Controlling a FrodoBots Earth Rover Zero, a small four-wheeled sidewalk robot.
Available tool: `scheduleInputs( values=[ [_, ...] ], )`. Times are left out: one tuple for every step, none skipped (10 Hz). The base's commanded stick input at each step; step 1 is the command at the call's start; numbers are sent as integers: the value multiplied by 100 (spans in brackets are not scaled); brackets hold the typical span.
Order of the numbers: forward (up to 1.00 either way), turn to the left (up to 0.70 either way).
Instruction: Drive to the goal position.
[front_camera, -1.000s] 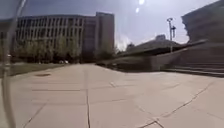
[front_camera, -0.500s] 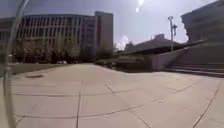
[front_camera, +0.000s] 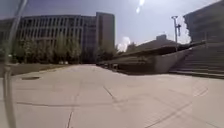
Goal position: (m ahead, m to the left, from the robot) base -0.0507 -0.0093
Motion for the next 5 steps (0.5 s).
scheduleInputs(
  values=[
    [85,0],
    [85,0],
    [85,0],
    [85,0],
    [85,0]
  ],
)
